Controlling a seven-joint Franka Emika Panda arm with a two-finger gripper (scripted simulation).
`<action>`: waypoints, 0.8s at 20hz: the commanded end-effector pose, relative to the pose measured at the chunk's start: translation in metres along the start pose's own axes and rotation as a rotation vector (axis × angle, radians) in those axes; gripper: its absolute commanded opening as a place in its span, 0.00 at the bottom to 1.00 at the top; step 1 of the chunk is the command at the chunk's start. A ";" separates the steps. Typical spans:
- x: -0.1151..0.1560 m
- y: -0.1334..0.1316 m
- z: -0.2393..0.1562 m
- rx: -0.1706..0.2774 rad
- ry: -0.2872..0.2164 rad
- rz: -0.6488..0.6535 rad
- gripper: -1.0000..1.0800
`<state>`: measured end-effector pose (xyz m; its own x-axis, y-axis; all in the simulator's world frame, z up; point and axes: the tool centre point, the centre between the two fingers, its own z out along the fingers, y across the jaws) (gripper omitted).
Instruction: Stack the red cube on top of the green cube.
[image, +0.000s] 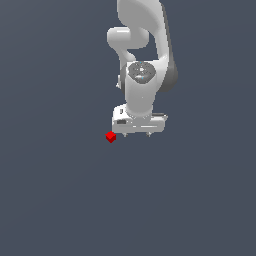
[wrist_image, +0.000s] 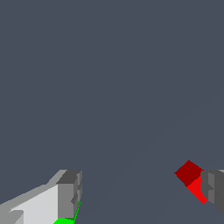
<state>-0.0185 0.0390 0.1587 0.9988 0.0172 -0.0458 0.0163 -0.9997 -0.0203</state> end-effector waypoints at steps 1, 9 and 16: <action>0.000 0.000 0.000 0.000 0.000 0.000 0.96; -0.007 0.004 0.004 -0.002 0.002 -0.038 0.96; -0.022 0.017 0.015 -0.006 0.006 -0.131 0.96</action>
<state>-0.0373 0.0255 0.1467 0.9914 0.1248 -0.0386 0.1241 -0.9921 -0.0196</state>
